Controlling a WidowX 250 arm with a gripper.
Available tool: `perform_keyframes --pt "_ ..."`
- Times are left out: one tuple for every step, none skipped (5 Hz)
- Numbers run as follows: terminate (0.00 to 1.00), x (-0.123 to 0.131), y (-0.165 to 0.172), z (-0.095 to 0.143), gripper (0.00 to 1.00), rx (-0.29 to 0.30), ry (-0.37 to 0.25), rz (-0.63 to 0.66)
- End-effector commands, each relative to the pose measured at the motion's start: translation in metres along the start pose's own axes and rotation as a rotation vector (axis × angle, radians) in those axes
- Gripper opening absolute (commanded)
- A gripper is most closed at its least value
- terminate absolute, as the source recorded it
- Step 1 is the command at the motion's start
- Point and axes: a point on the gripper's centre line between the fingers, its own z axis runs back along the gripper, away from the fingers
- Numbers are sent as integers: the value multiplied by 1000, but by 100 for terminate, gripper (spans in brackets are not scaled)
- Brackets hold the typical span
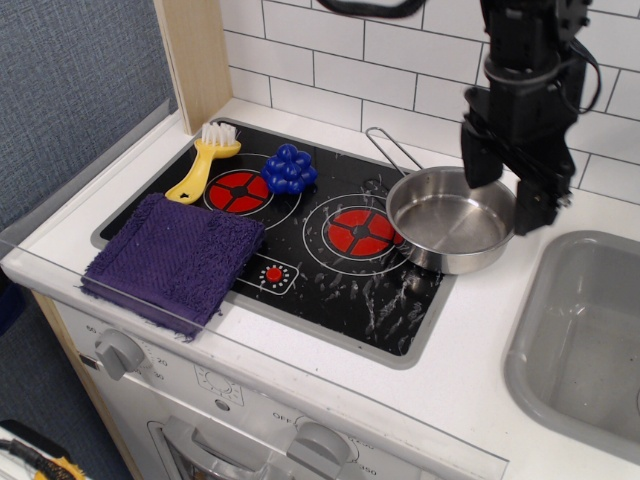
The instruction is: Place the pan on the blue cloth
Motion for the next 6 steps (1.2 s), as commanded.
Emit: perform_keyframes --pt "0 3 -19 -15 100 -7 53 -17" --pt "0 0 -17 -23 100 5 88 -4" --pt "0 0 -19 -21 0 21 96 -8" --pt "0 -1 -18 -20 0 29 102 -3" --pt "0 -1 -18 -20 0 37 106 -4" --pt "0 0 -18 -20 0 50 117 -13"
